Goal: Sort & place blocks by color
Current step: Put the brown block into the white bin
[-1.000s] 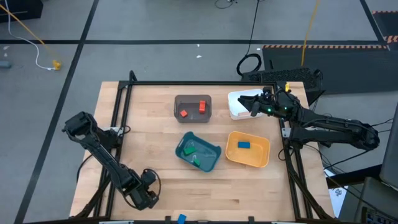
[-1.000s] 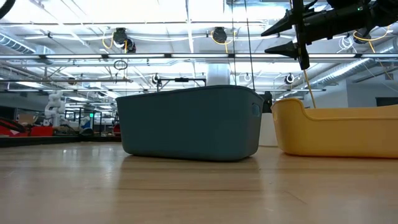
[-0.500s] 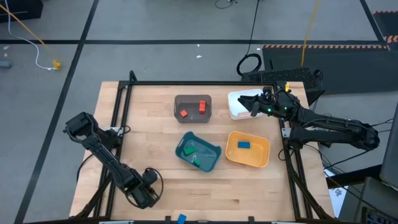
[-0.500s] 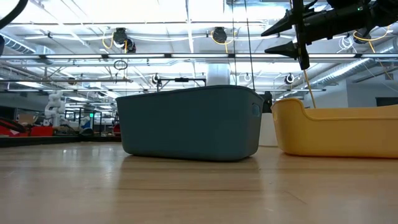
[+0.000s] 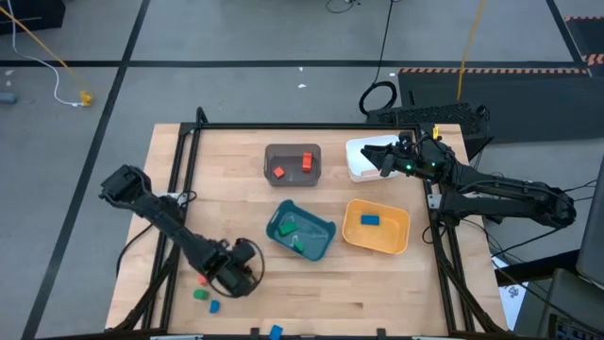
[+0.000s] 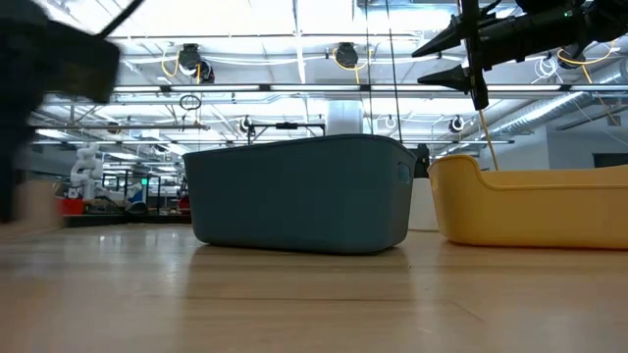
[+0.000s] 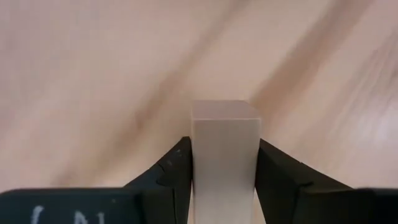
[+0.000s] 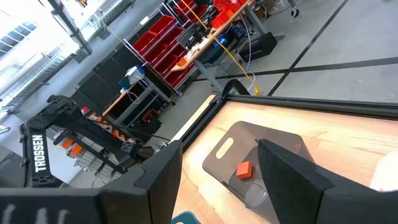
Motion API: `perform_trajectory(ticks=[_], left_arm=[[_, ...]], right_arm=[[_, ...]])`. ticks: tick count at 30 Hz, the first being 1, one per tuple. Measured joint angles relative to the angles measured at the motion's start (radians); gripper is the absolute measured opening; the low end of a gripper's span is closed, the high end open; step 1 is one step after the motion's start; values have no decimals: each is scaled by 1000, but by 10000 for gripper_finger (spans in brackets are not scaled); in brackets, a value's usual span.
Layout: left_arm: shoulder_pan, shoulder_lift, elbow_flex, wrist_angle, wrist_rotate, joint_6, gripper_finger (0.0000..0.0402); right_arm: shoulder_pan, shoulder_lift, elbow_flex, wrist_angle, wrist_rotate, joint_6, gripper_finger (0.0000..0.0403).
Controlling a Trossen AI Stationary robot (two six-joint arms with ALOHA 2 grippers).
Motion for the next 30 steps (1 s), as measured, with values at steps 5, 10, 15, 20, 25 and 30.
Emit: perform_trajectory(ticks=[5, 10, 15, 20, 25, 30], left_arm=[[90, -42, -1, 80, -158, 150, 134], [164, -117, -1, 290, -248, 375, 134], [219, -178, 1, 546, -271, 693, 135], [240, -185, 0, 656, -251, 840, 135], [253, -185, -1, 744, -274, 941, 135], [267, -183, 0, 855, -340, 1055, 136]], right_arm=[[0, 0, 0, 0, 0, 0, 203], [0, 0, 0, 0, 0, 0, 203], [0, 0, 0, 0, 0, 0, 203], [0, 0, 0, 0, 0, -52, 203], [0, 0, 0, 11, 4, -50, 203], [0, 0, 0, 23, 4, -52, 203]])
